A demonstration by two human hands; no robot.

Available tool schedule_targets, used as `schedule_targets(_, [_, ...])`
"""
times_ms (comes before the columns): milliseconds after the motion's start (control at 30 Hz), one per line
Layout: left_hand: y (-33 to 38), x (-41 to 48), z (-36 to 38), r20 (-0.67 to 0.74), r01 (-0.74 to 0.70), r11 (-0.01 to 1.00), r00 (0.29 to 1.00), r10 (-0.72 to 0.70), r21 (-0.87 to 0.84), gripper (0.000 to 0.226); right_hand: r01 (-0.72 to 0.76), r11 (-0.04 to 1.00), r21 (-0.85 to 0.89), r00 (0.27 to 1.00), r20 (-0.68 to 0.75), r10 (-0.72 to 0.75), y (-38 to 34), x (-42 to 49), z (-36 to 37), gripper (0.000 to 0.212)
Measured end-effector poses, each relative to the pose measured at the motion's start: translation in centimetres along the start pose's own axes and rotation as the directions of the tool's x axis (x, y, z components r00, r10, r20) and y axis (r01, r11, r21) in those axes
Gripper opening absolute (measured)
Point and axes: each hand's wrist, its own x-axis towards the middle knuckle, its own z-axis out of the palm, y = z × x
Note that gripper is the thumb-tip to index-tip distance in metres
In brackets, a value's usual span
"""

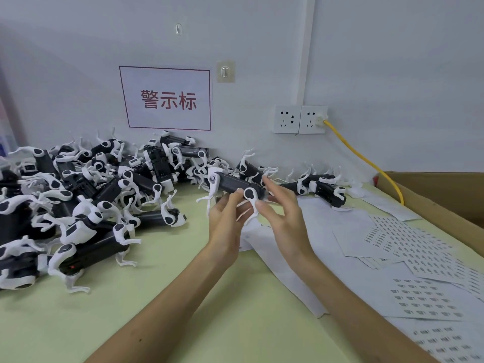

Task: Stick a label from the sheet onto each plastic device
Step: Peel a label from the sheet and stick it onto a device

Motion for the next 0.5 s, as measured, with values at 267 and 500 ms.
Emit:
schedule_targets(267, [0.2, 0.1, -0.5, 0.041, -0.030, 0.998, 0.999, 0.028, 0.061, 0.015, 0.077, 0.996, -0.038, 0.995, 0.067, -0.075, 0.6, -0.3, 0.1, 0.044])
schedule_targets(500, [0.8, 0.3, -1.1, 0.130, -0.014, 0.996, 0.992, 0.002, 0.089, 0.022, 0.161, 0.979, -0.129, 0.985, 0.088, -0.150, 0.5, -0.4, -0.2, 0.049])
